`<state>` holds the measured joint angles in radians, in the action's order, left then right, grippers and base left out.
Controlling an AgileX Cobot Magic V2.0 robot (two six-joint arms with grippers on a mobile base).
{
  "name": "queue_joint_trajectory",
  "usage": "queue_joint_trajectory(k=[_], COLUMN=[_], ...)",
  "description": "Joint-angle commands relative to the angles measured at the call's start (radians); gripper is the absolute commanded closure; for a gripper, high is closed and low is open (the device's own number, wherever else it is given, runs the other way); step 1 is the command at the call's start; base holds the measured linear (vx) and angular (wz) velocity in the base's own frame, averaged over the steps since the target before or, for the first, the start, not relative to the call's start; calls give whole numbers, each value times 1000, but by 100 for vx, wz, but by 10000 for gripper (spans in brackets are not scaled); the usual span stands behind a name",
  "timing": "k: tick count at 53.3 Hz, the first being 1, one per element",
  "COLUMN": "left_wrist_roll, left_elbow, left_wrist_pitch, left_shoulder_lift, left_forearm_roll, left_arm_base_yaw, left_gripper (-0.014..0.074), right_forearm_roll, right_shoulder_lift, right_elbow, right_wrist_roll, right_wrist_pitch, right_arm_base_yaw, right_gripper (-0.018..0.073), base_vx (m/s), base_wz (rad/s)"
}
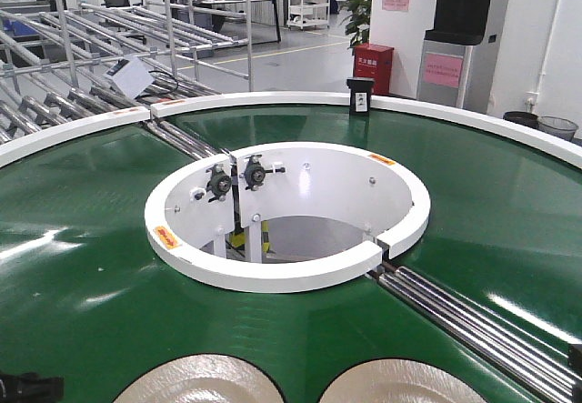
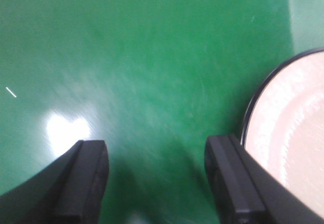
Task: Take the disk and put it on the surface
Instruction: 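Move left and right grippers down to the rims of the two cream plates, then close left and right grippers on the black rims of each plate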
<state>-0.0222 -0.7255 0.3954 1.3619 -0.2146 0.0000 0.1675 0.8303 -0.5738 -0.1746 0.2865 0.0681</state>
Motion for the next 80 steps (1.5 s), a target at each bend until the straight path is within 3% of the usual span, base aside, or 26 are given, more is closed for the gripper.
queue_joint_trajectory(k=[1,5,20,42,50,55,69,80], left_wrist_roll=[65,169,734,1133,1200,1237,1236,1223], left_elbow=[-31,-31,-31,-31,-31,-31,-31,-31], left_wrist_pitch=[-38,-25,66,297,325,325,361,341], left_shoulder_lift=[15,40,131,307,313,313,296,177], left_forearm_roll=[-136,-243,-738,-1123,-1204,-1244,-1266,-1290], left_arm_base_yaw=[-4,-3,1,-1,-1,-1,0,9], left_gripper=[64,67,103,126,178,258,609,605], right_forearm_roll=[3,3,3,3,3,3,-49,-174], right_shoulder_lift=[-3,-3,-3,-3,-3,-3,-1,63], right_elbow=[-32,-32,-32,-32,-32,-32,-32,-74], right_wrist_roll=[3,3,3,3,3,3,-48,-56], right_wrist_pitch=[-66,-59,-32,-1,21,23,92,192], right_arm_base_yaw=[0,0,0,0,0,0,0,0], right_gripper=[78,78,78,78,78,78,78,79], base_vx=[0,0,0,0,0,0,0,0], base_wz=[0,0,0,0,0,0,0,0])
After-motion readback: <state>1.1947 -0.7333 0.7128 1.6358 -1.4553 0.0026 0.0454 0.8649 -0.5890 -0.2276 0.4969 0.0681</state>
